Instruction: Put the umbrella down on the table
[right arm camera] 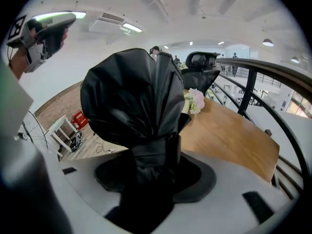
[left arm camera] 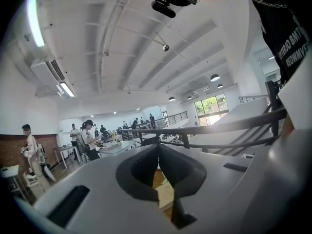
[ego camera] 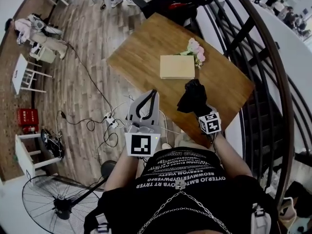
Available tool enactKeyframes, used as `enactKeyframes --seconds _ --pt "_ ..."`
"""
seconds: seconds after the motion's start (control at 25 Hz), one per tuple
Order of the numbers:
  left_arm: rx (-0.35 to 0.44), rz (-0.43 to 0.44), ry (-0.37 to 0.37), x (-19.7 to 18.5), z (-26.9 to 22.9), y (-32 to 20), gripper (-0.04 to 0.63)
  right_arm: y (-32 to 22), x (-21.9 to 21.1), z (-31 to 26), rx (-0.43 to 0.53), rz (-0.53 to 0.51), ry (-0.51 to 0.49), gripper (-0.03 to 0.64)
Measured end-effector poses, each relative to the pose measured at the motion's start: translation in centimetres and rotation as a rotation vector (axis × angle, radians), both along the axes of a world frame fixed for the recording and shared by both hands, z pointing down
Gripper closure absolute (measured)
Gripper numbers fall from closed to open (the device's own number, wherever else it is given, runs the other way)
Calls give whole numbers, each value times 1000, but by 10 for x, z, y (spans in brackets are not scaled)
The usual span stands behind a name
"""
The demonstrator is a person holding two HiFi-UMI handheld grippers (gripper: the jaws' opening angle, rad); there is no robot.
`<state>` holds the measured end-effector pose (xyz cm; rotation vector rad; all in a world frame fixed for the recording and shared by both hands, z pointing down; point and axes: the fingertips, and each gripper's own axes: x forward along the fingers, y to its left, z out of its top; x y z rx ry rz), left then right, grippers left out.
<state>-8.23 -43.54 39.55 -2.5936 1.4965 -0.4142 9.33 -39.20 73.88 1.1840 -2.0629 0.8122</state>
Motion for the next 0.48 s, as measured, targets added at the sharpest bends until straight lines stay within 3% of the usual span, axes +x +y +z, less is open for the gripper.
enactKeyframes --seconds 0.32,0.48 --pt "-9 -32 -1 -15 8 6 566 10 4 72 -146 30 31 377" --pt "-14 -35 -9 -18 10 9 566 15 14 106 -225 20 110 371"
